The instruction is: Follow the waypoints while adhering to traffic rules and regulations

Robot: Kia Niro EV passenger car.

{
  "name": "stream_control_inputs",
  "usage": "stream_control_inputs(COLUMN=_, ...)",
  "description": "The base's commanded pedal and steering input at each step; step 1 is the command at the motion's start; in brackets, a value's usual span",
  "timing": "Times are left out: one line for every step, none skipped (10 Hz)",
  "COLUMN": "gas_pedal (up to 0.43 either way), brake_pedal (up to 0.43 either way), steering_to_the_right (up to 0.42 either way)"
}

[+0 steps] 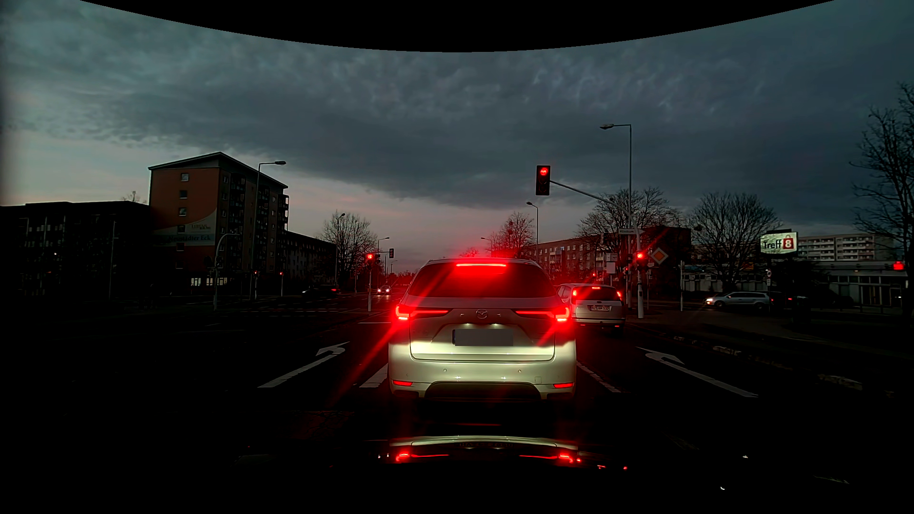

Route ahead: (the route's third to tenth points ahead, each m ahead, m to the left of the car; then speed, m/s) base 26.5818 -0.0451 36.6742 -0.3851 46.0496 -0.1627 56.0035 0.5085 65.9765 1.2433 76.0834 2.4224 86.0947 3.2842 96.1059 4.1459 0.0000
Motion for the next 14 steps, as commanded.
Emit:
stream_control_inputs(gas_pedal=0.0, brake_pedal=0.341, steering_to_the_right=-0.01)
stream_control_inputs(gas_pedal=0.0, brake_pedal=0.341, steering_to_the_right=-0.01)
stream_control_inputs(gas_pedal=0.0, brake_pedal=0.341, steering_to_the_right=-0.01)
stream_control_inputs(gas_pedal=0.0, brake_pedal=0.341, steering_to_the_right=-0.01)
stream_control_inputs(gas_pedal=0.0, brake_pedal=0.341, steering_to_the_right=-0.01)
stream_control_inputs(gas_pedal=0.0, brake_pedal=0.341, steering_to_the_right=-0.01)
stream_control_inputs(gas_pedal=0.0, brake_pedal=0.341, steering_to_the_right=-0.01)
stream_control_inputs(gas_pedal=0.0, brake_pedal=0.341, steering_to_the_right=-0.01)
stream_control_inputs(gas_pedal=0.0, brake_pedal=0.341, steering_to_the_right=-0.01)
stream_control_inputs(gas_pedal=0.0, brake_pedal=0.341, steering_to_the_right=-0.01)
stream_control_inputs(gas_pedal=0.0, brake_pedal=0.341, steering_to_the_right=-0.01)
stream_control_inputs(gas_pedal=0.0, brake_pedal=0.348, steering_to_the_right=-0.01)
stream_control_inputs(gas_pedal=0.0, brake_pedal=0.341, steering_to_the_right=-0.01)
stream_control_inputs(gas_pedal=0.0, brake_pedal=0.341, steering_to_the_right=-0.01)
